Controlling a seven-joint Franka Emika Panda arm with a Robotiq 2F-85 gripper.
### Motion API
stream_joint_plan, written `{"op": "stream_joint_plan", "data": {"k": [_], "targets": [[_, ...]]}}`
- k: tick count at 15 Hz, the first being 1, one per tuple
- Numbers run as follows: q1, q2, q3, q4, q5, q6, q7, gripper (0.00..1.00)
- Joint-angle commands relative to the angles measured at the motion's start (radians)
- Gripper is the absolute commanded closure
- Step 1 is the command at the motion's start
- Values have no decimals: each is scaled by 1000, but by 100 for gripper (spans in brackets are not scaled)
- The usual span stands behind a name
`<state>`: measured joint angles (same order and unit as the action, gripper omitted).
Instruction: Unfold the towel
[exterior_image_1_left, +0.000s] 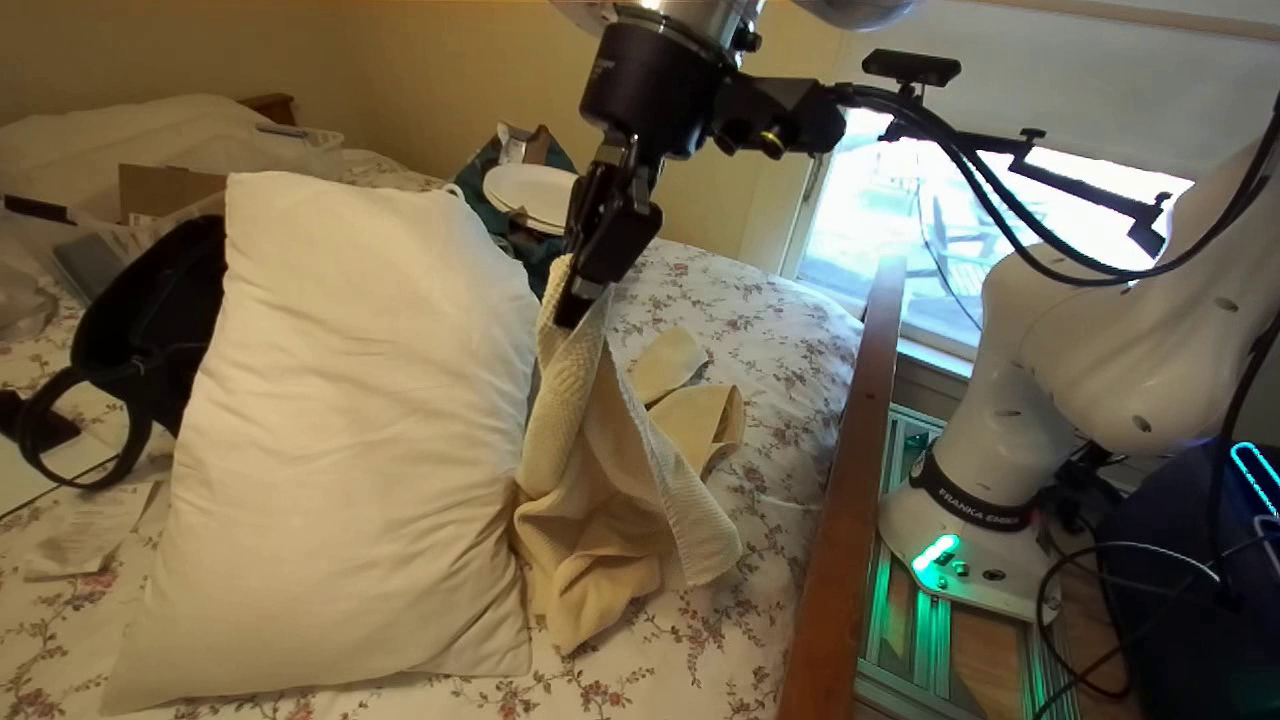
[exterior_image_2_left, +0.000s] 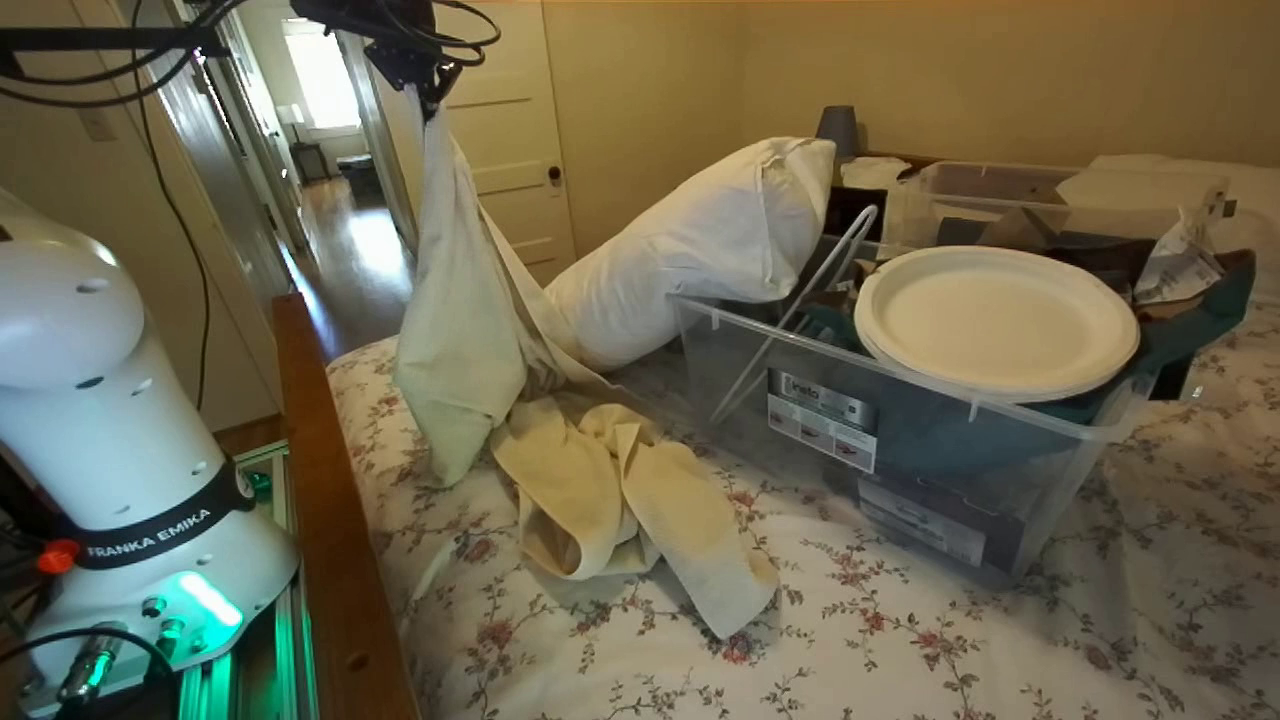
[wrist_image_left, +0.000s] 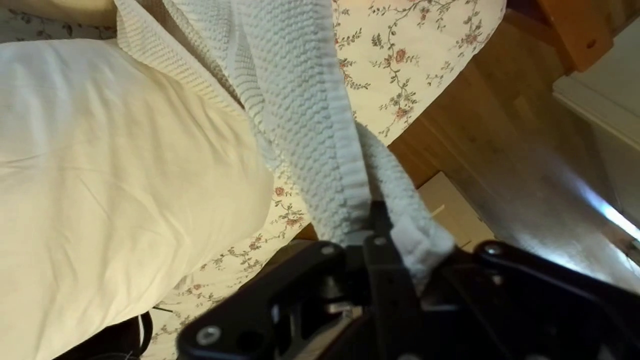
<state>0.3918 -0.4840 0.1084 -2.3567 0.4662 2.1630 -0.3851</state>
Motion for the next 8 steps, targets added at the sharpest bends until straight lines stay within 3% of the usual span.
{"op": "stream_joint_plan", "data": {"k": [1, 4, 8], "targets": [[-6, 0, 4, 4, 1, -5, 0, 97], [55, 120, -34, 82, 90, 28, -185, 96], [72, 336, -33, 237, 203, 98, -450, 96]]}}
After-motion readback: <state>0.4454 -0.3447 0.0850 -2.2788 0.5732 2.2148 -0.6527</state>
